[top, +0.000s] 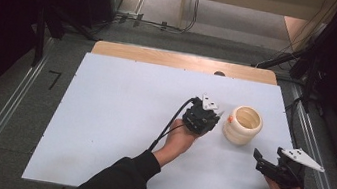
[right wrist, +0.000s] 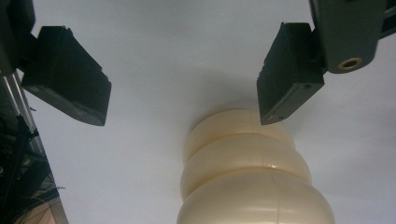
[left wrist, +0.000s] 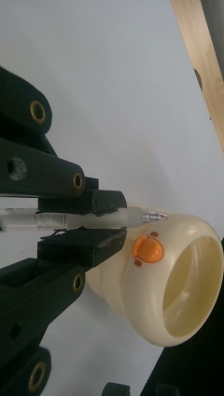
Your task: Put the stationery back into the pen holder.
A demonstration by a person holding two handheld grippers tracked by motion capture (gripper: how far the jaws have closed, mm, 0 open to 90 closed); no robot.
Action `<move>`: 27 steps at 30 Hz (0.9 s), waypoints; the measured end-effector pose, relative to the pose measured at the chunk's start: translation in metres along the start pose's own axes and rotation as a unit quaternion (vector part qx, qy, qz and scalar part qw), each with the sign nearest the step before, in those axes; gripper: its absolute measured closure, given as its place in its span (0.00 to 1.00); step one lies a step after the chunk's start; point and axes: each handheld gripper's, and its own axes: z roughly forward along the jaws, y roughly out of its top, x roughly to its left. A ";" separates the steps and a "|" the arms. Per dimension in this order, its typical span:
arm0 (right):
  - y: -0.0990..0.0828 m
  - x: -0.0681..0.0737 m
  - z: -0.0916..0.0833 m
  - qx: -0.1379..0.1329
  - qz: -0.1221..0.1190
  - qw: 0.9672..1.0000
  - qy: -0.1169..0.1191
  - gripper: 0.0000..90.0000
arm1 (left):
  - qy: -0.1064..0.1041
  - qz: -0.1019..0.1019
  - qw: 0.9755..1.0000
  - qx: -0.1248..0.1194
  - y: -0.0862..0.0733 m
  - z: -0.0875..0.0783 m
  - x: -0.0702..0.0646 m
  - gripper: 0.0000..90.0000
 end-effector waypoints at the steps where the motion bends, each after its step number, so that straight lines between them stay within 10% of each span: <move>1: 0.000 0.000 0.000 0.001 0.000 1.000 0.001 0.18 | 0.000 0.000 1.000 0.000 0.001 0.000 0.000 0.90; 27: -0.002 -0.004 0.002 0.007 0.003 1.000 0.009 0.18 | -0.008 0.010 1.000 -0.007 0.031 0.017 -0.013 0.90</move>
